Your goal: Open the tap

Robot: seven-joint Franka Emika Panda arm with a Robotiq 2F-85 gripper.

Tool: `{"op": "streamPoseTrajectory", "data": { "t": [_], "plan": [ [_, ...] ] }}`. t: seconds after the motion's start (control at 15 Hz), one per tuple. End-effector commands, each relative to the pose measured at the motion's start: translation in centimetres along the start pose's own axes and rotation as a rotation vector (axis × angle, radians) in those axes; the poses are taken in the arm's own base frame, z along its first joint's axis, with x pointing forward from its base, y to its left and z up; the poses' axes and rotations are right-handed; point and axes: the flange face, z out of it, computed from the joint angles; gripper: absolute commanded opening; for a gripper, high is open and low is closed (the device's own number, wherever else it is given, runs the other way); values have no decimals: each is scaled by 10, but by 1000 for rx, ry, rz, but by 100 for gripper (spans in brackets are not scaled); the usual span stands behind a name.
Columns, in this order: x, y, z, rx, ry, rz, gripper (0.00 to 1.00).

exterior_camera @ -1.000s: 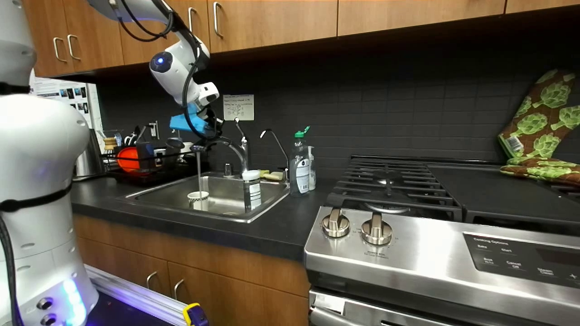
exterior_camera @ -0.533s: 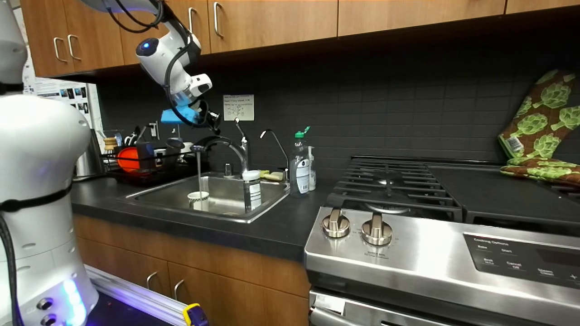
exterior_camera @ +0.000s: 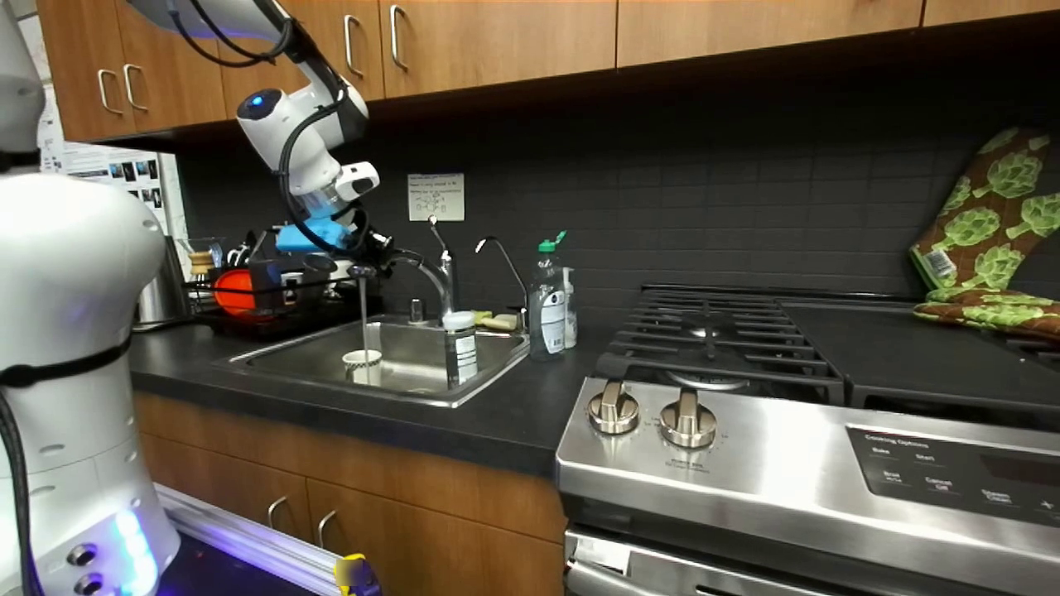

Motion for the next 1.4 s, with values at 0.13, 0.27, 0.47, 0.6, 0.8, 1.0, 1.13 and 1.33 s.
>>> {"op": "streamPoseTrajectory", "data": {
  "t": [0.13, 0.27, 0.47, 0.6, 0.8, 1.0, 1.13, 1.33],
  "plan": [
    [-29, 9, -18, 1, -20, -4, 0],
    [-40, 3, -20, 23, -34, 15, 0],
    [-59, -5, -21, 63, -66, 38, 0],
    [-72, -11, -21, 90, -94, 60, 0],
    [-86, -17, -24, 125, -121, 89, 0],
    [-96, -20, -28, 163, -135, 97, 0],
    [-100, -23, -30, 186, -142, 96, 0],
    [-105, -29, -31, 224, -157, 91, 0]
  ]
}}
